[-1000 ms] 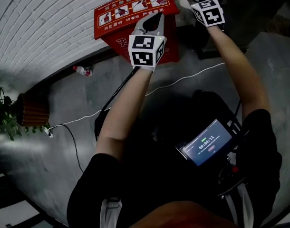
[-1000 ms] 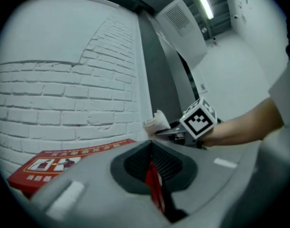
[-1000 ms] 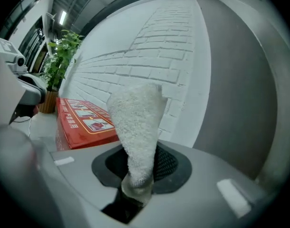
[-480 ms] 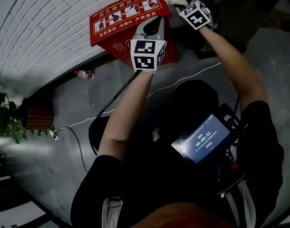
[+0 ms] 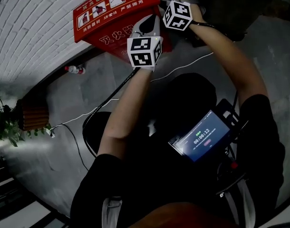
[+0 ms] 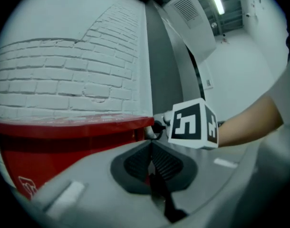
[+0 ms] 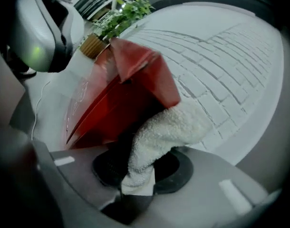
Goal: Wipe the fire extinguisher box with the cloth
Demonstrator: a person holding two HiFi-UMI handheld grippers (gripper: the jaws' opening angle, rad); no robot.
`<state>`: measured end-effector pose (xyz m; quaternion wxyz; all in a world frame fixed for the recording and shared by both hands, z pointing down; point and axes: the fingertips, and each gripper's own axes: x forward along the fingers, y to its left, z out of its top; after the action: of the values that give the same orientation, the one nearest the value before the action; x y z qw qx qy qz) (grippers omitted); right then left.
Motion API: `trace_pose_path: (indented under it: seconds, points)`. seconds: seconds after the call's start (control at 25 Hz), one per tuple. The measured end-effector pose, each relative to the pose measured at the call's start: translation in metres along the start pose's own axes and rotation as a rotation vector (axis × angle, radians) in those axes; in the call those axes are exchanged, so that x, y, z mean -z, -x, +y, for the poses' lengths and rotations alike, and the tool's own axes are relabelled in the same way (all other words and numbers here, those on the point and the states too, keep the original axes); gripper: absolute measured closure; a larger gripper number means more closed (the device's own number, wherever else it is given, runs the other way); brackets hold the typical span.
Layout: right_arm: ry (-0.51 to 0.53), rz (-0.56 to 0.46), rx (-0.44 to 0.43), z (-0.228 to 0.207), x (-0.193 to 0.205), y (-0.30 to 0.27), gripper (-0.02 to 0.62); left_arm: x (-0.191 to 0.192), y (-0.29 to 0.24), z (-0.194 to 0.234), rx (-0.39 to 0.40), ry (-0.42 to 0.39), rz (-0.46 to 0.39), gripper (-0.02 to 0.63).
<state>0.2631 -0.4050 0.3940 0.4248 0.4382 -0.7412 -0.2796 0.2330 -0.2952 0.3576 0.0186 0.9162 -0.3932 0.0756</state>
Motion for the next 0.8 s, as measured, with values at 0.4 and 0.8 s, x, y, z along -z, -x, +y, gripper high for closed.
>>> trace_pose_path:
  seconds: [0.4,0.8]
  points:
    - [0.178,0.006,0.079,0.009,0.002,0.007,0.502,0.027,-0.002,-0.004,-0.014,0.034,0.016,0.603]
    - [0.228,0.072,0.05,0.025,0.013,0.015,0.503,0.051,-0.007,0.006,-0.082,-0.041,0.015,0.603]
